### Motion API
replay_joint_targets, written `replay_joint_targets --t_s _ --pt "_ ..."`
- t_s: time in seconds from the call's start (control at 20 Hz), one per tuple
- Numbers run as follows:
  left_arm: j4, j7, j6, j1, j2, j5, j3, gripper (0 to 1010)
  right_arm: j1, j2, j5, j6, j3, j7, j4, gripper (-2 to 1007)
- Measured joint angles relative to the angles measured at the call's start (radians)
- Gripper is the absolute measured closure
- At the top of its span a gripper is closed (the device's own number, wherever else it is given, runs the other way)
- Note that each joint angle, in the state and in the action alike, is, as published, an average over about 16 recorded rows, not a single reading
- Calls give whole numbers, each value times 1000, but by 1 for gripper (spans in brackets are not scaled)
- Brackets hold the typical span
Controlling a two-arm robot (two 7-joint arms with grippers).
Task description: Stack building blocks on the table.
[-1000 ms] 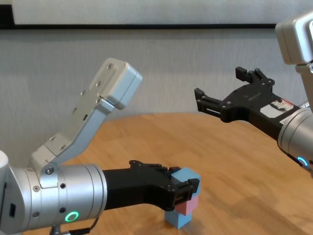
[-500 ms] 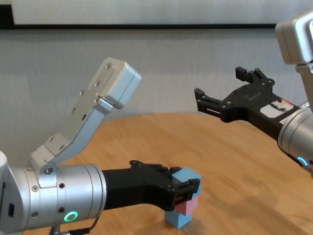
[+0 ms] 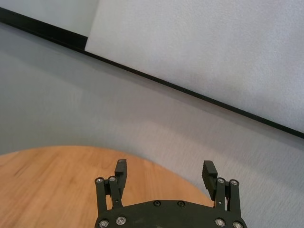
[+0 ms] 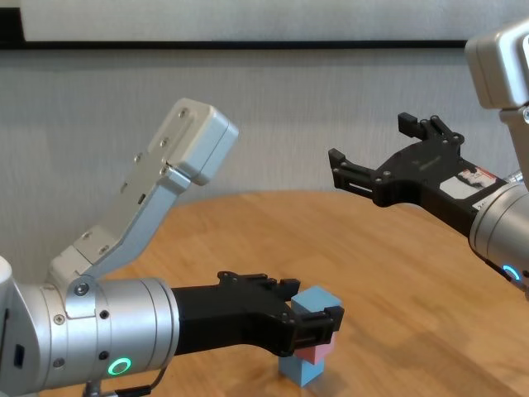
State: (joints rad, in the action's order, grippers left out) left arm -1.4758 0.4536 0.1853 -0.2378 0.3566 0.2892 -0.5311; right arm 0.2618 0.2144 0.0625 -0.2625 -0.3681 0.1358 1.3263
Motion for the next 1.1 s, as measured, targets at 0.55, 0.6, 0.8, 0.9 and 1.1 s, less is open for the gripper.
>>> replay_joint_targets --t_s 0.55,0.6,0.8,0.9,1.1 --pt "-6 11 -21 9 4 23 14 92 0 0 0 0 0 0 0 4" --pt "-8 14 -28 11 4 31 18 74 0 0 0 0 0 0 0 4" --pt "-13 21 -70 23 2 67 38 26 0 0 0 0 0 0 0 4" --pt "-16 19 -95 31 0 85 51 13 0 0 0 0 0 0 0 4" --pt "-22 -1 -153 49 -7 113 79 9 0 0 0 0 0 0 0 4"
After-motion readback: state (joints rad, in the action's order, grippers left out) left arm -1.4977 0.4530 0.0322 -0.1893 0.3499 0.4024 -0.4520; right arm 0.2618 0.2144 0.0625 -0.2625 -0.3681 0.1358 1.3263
